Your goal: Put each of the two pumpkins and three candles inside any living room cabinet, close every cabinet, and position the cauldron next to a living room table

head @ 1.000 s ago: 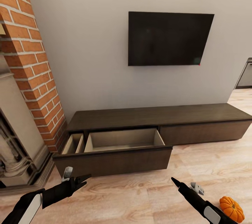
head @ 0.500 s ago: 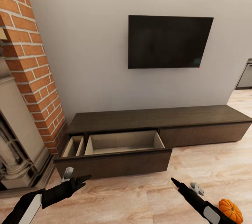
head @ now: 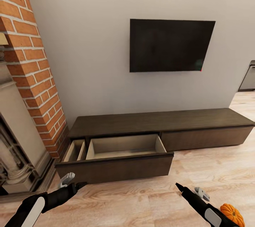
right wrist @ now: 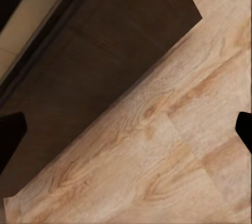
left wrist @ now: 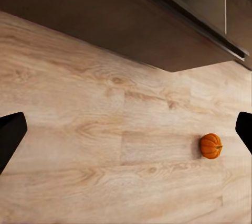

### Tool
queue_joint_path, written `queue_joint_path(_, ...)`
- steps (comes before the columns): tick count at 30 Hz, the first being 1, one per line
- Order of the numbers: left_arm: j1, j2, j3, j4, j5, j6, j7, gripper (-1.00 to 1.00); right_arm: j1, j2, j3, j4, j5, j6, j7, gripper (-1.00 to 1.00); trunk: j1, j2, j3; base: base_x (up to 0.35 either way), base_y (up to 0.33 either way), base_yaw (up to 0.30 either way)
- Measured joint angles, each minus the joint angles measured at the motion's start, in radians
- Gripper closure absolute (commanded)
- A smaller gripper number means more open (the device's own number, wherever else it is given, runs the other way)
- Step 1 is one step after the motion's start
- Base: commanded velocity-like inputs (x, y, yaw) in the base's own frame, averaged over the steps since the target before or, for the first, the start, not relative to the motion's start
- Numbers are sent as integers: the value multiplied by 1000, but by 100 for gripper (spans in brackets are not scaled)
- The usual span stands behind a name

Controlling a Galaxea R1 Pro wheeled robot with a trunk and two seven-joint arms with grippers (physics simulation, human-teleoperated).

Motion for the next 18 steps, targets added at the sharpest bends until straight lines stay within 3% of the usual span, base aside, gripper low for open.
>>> queue_joint_path(4,-1,-1,-1,1,-5,-16,31,-100,0,0,0,-4,24,-9,-35,-100,-15,28,13,0,0,0)
queue_joint_path(8,-1,-4,-3,1,-7,-63,60,-100,0,1,0,-5,78,-46,-50,-100,-31,56,25,0,0,0)
queue_joint_path(13,0,-50,-10,1,-7,-104,202,-100,0,2,1,-6,146,-65,-120,-100,-50,91,41,0,0,0)
queue_joint_path(18,0,-79,-17,10,-6,-146,245,-100,0,2,1,-4,160,-68,-163,-100,-61,112,50,0,0,0)
